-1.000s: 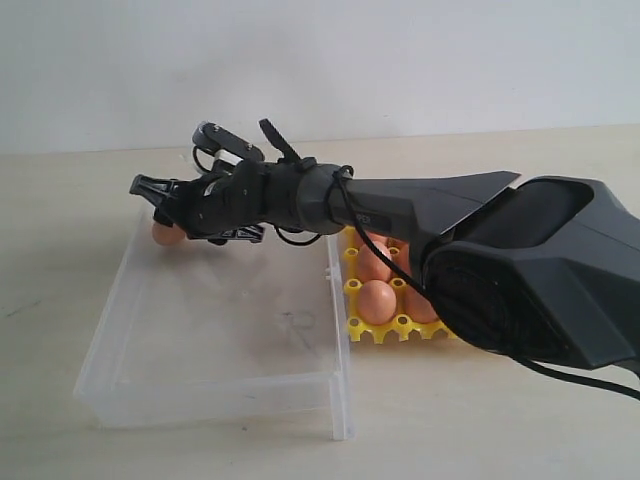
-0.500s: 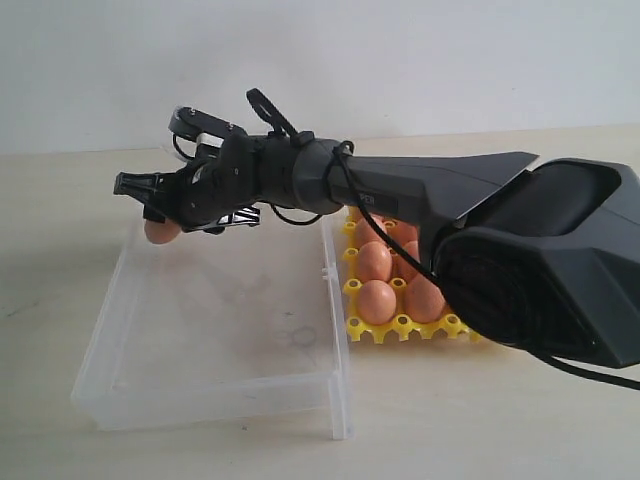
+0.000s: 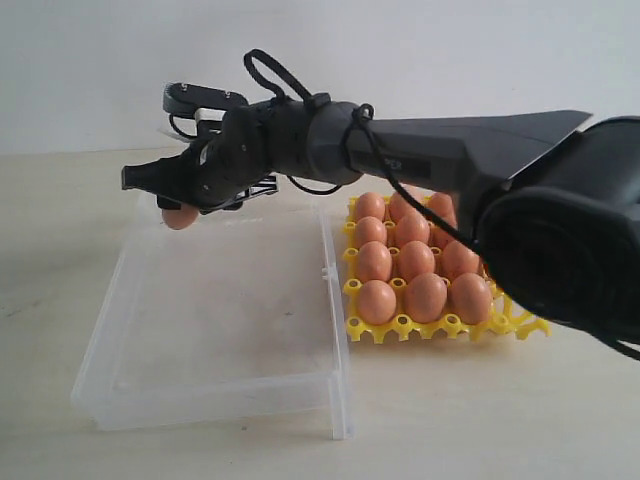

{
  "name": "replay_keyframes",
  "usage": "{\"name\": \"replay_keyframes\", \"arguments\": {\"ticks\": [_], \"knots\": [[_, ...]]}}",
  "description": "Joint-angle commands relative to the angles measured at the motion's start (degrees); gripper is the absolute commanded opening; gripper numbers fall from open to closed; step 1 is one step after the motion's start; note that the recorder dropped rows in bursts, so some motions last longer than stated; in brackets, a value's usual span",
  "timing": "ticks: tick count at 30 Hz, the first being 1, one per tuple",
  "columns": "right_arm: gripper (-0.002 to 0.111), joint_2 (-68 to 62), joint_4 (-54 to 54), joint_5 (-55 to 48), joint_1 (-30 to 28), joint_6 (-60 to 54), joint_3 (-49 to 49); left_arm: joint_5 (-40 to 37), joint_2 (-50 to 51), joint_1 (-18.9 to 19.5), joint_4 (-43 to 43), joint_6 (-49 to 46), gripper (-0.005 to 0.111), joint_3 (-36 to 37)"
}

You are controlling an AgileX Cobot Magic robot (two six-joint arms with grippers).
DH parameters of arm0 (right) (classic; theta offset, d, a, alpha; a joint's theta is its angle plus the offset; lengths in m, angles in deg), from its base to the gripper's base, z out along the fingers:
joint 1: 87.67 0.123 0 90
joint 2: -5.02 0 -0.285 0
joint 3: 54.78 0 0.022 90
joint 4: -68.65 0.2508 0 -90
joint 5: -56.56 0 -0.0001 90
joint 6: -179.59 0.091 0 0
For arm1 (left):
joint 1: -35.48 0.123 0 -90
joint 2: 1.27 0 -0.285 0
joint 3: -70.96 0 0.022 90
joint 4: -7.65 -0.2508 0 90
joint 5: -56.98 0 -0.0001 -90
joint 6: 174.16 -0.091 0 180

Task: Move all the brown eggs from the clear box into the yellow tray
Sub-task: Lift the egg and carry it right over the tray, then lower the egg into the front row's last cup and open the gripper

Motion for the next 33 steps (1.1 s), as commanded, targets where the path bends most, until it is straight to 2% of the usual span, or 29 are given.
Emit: {"name": "replay_keyframes", "arguments": {"ticks": [1,14,22,28,33], "knots": [[0.0,6.45,-2.77,7.03,0.08,-0.36,-8.37,0.66,-0.32,0.07,0.16,0.25,0.0,-0.23],[0.0,31.17,-7.43,29.35,-2.01,-3.46,-45.55,0.66,-0.32,0.07,0.16,0.25,0.0,-0.23],[0.0,43.64,-0.43,32.12,-8.67,-15.43,-63.35,0.66,-0.32,0.07,0.16,0.25,0.0,-0.23],[0.0,51.11,9.09,32.01,-13.97,-27.61,-71.7,0.66,-0.32,0.07,0.16,0.25,0.0,-0.23],[0.0,55.97,9.61,30.31,-18.32,-31.84,-77.03,0.66,-0.32,0.07,0.16,0.25,0.0,-0.23]]}}
